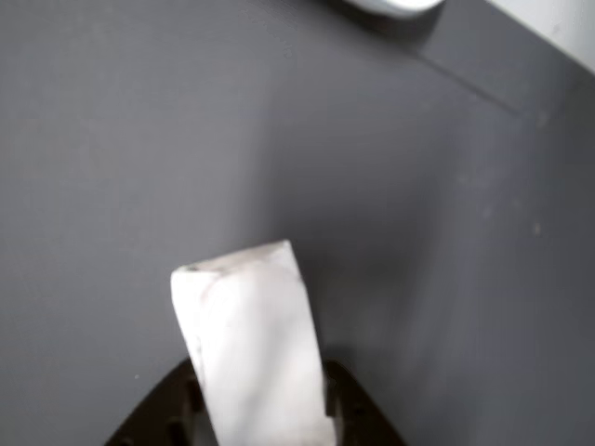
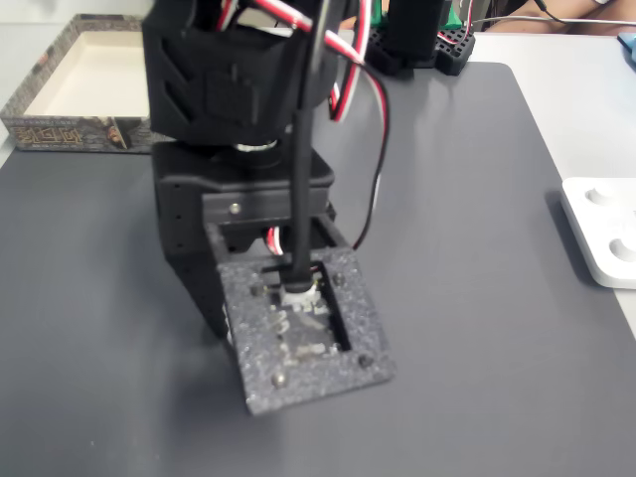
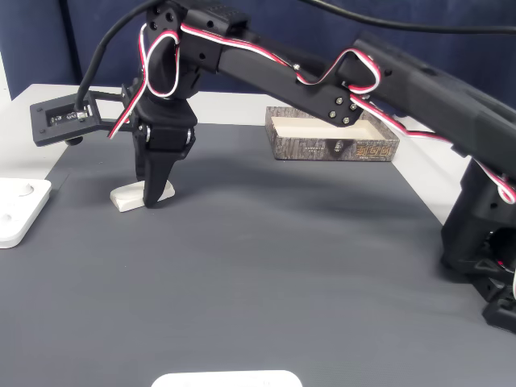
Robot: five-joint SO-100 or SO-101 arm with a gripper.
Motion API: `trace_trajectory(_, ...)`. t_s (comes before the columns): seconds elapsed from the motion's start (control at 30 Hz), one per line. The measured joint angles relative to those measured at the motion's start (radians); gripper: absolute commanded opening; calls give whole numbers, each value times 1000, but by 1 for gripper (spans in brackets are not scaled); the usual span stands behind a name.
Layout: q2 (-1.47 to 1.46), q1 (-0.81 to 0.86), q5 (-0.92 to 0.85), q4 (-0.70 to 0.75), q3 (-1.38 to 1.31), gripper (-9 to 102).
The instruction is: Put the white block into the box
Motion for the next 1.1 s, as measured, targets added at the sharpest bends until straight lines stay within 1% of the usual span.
trace_trajectory(0.43,0,-3,-20,14,-8,11)
trace_trajectory(0.7,0,-8,-41,29,-14,-1)
trace_trajectory(1.1,0,-9,-77,51,-23,-2)
